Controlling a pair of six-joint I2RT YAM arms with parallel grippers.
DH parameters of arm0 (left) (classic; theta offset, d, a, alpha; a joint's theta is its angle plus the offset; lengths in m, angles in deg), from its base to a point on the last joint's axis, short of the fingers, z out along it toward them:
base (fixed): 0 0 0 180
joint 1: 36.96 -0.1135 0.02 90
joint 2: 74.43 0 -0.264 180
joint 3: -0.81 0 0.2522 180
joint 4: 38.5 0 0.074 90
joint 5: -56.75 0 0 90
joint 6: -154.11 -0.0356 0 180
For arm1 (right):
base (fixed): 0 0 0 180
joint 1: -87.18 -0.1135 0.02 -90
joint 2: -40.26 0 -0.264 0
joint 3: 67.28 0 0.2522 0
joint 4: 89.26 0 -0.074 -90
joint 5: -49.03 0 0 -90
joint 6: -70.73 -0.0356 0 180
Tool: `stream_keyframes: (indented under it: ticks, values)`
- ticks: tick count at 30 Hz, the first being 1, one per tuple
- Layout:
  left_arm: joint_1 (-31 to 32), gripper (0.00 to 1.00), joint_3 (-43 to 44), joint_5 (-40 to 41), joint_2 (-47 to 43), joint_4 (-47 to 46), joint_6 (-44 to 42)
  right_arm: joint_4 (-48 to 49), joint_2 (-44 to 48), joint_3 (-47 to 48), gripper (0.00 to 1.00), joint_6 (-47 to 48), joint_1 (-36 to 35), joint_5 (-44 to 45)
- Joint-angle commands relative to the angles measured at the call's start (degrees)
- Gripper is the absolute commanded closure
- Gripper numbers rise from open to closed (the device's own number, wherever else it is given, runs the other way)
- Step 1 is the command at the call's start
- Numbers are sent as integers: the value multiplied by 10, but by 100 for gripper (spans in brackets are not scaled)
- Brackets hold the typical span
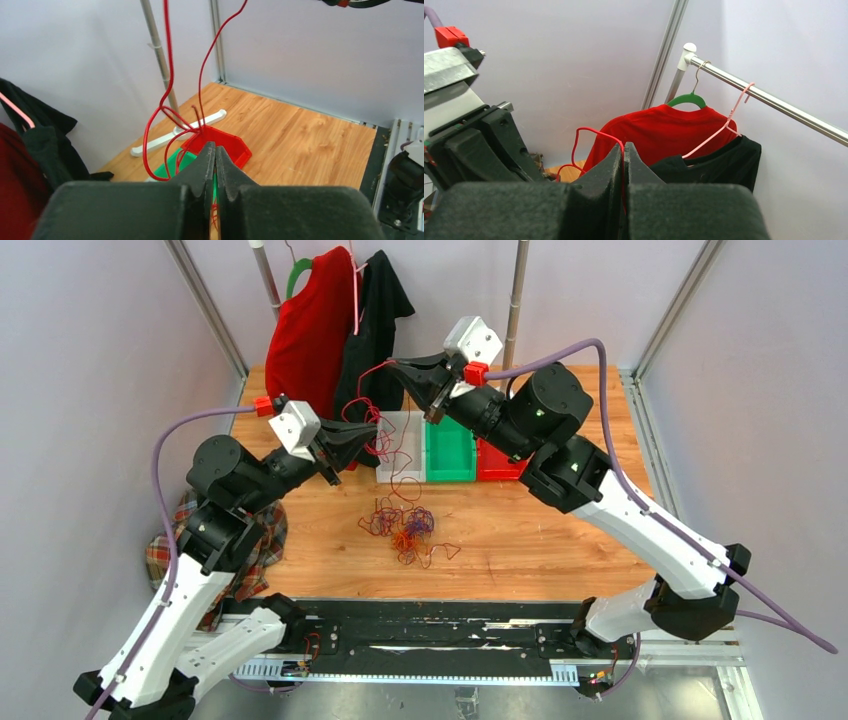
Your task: Untangle the cables
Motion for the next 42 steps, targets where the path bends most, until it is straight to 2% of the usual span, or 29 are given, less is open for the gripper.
stream_keyframes:
  ticks: [1, 7, 14, 15, 16, 17, 18, 20, 24, 27, 30, 32, 36, 40, 42]
  values:
    - [1, 97, -18, 20, -11, -31, -23, -1, 18, 16, 99, -1, 2, 1]
    - [1, 99, -45, 37, -58, -11, -70, -2, 34, -9, 100, 20, 33, 34]
    - [1, 98, -41, 41, -69, -8, -88, -2, 55, -42, 99, -14, 74, 13]
    - [1, 85, -38, 33, -65, -9, -80, -4, 56, -43, 99, -16, 74, 5]
    - [1, 55, -29, 22, -57, -9, -68, -6, 54, -44, 99, -20, 74, -2]
    - [1, 37, -18, 2, -48, -4, -57, -8, 53, -43, 99, -23, 74, -9]
    - [1, 29, -5, -21, -34, 3, -50, -10, 52, -43, 99, -25, 74, -15]
    - [1, 23, 23, -58, -2, 14, -17, -11, 49, -43, 100, -31, 74, -23]
    - [1, 22, 68, -62, 56, 12, 73, -13, 43, -40, 99, -41, 74, -36]
    - [-8, 24, 53, -30, 58, -25, 141, -13, 43, -39, 99, -47, 74, -44]
    - [-37, 32, 43, -62, 67, -43, 221, -10, 42, -40, 100, -55, 74, -53]
    - [-46, 45, 41, -67, 73, -45, 246, -9, 42, -39, 100, -58, 74, -59]
    - [-63, 77, 39, -85, 80, -61, 267, -9, 43, -42, 99, -58, 74, -59]
    - [-66, 96, 32, -83, 76, -61, 251, -8, 46, -46, 99, -55, 74, -55]
    - [-66, 99, 27, -71, 71, -47, 222, -8, 48, -47, 100, -49, 74, -48]
